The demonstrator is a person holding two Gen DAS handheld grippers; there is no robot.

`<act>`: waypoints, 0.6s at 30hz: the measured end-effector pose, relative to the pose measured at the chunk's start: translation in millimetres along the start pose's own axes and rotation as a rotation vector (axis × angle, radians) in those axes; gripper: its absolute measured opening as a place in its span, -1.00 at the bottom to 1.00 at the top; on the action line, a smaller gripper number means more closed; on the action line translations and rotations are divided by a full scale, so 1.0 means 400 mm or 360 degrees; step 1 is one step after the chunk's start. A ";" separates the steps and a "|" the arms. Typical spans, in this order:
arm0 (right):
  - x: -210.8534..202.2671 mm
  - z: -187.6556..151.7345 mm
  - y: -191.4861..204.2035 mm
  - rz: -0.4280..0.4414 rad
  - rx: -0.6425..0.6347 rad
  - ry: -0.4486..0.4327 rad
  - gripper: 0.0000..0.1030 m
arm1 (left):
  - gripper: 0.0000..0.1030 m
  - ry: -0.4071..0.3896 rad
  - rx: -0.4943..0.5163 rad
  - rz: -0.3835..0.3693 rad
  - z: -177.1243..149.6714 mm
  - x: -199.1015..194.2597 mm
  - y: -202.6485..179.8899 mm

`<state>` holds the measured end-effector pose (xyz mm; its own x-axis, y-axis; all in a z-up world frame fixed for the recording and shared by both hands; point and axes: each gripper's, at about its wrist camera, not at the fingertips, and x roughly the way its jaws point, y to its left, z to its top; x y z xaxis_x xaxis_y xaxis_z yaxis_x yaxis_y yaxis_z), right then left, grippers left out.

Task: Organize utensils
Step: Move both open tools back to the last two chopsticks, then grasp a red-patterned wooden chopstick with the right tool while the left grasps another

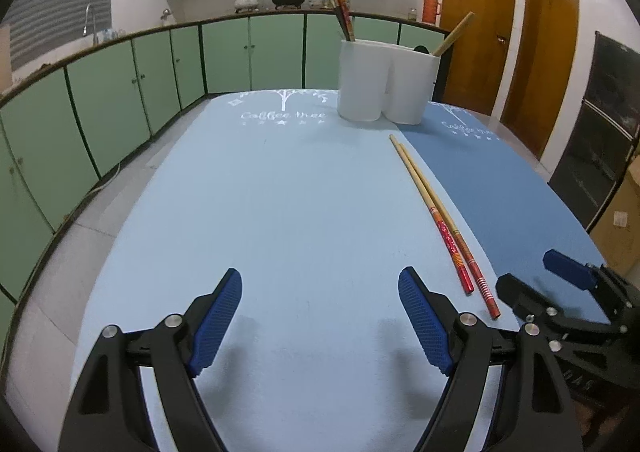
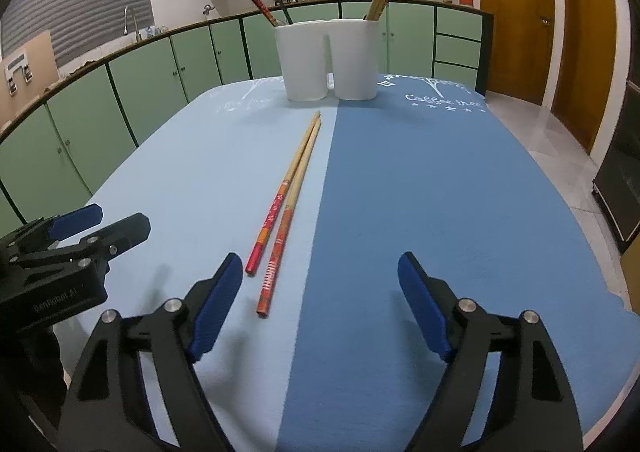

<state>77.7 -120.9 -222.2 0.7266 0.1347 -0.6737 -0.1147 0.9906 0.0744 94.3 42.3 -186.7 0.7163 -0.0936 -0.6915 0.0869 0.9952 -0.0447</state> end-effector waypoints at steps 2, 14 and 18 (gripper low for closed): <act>0.005 -0.003 0.002 -0.0014 0.0002 0.0003 0.40 | 0.53 0.0002 0.0000 0.0000 -0.003 0.004 -0.003; 0.027 -0.025 0.017 -0.0042 -0.0034 0.0042 0.12 | 0.53 0.0031 -0.0002 0.0079 -0.039 0.009 0.044; 0.028 -0.029 0.023 -0.0057 -0.0055 0.0032 0.04 | 0.53 0.0058 -0.0013 0.0100 -0.059 0.009 0.060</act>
<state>76.9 -110.7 -237.6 0.7169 0.0983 -0.6902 -0.1123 0.9934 0.0249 82.4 66.6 -207.2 0.6946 -0.0302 -0.7187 0.0370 0.9993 -0.0063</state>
